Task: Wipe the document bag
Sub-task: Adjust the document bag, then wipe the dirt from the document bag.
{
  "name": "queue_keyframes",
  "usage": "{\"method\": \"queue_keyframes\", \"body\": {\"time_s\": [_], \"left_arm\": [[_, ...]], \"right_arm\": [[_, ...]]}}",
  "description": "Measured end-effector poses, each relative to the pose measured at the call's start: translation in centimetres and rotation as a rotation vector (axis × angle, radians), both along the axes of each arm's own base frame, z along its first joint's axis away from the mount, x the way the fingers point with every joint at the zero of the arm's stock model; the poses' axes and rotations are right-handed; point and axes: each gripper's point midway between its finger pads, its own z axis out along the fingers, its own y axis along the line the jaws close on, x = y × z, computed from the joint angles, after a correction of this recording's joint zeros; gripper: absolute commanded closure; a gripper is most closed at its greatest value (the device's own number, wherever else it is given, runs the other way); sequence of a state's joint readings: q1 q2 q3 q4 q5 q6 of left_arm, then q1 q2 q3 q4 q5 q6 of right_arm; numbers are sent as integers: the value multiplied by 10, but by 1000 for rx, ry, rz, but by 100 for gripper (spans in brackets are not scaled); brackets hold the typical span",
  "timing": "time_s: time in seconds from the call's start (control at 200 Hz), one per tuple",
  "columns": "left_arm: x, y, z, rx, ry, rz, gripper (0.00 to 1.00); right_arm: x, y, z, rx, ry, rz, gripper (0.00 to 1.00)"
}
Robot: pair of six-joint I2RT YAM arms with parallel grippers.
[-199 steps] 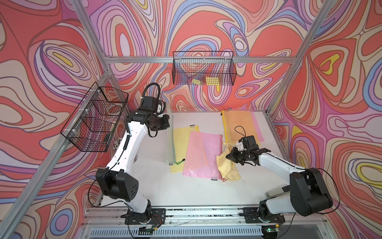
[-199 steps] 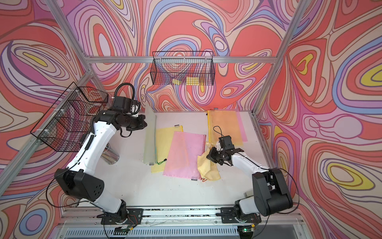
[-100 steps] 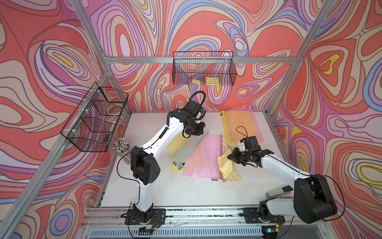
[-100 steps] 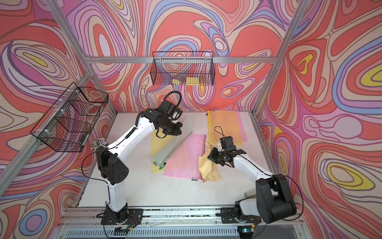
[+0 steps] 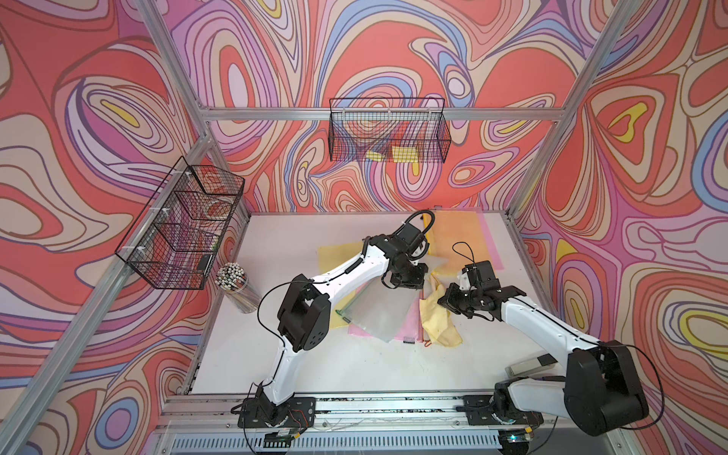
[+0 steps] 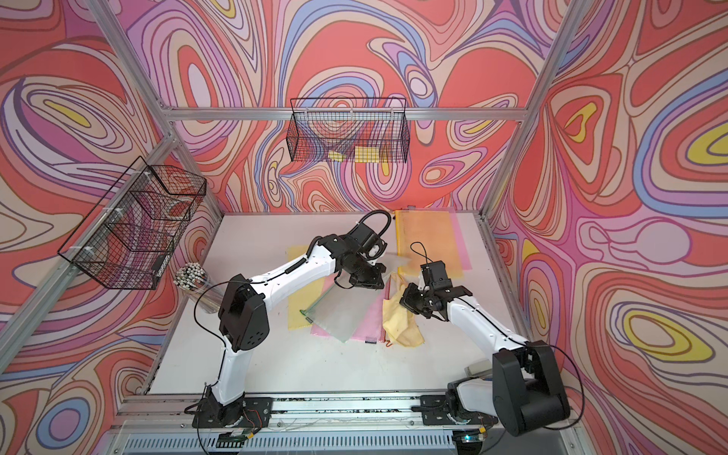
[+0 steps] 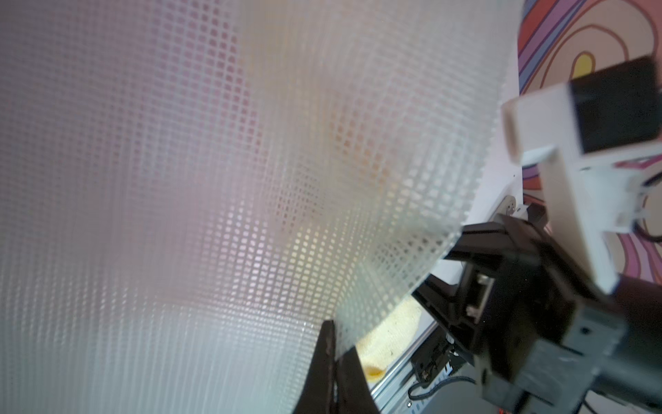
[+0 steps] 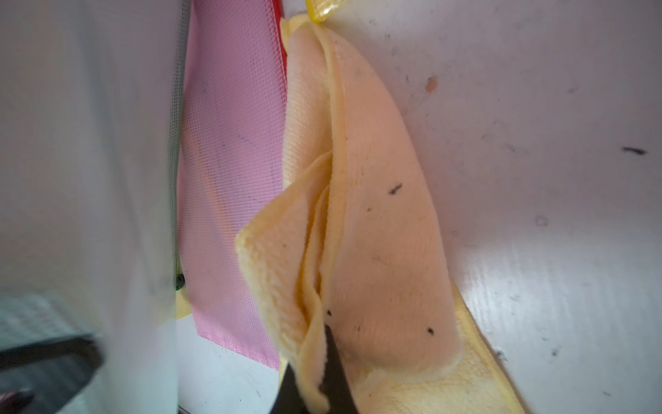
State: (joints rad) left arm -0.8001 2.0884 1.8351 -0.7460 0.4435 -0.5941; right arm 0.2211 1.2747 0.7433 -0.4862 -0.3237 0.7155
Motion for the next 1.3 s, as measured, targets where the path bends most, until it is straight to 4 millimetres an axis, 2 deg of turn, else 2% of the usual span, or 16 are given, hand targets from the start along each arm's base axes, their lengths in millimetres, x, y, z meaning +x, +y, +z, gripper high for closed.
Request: {"method": "queue_keyframes", "body": {"time_s": [0.105, 0.185, 0.315, 0.386, 0.456, 0.551, 0.706, 0.791, 0.896, 1.027, 1.092, 1.177, 1.302], "left_arm": [[-13, -7, -23, -71, 85, 32, 100], [-14, -13, -29, -109, 112, 49, 97], [-5, -27, -17, -191, 85, 47, 69], [-1, -36, -9, -250, 66, 46, 55], [1, -41, -7, -297, 53, 49, 48], [1, -39, -11, -316, 55, 56, 39], [9, -31, -5, -341, 40, 72, 35], [16, -14, 0, -358, 23, 103, 33], [30, 23, 13, -366, -5, 165, 31], [55, 71, 33, -354, -88, 238, 33], [64, 92, 37, -328, -126, 259, 36], [72, 116, 26, -268, -170, 268, 37], [65, 138, -11, -170, -169, 210, 39]], "right_arm": [[2, -11, 23, -58, -33, -28, 100], [7, -18, 47, -93, -85, -44, 100], [15, -21, 79, -109, -155, -47, 100], [16, -20, 82, -106, -159, -44, 100], [13, -21, 79, -111, -133, -46, 100], [10, -28, 87, -141, -126, -74, 100], [14, -35, 142, -150, -238, -106, 100], [21, -30, 155, -123, -283, -94, 100], [30, -21, 133, -113, -237, -69, 100], [44, -10, 84, -131, -121, -35, 100], [49, -2, 58, -145, -66, -11, 100], [51, 9, 21, -156, 5, 26, 100], [44, 17, -21, -165, 85, 57, 100]]}}
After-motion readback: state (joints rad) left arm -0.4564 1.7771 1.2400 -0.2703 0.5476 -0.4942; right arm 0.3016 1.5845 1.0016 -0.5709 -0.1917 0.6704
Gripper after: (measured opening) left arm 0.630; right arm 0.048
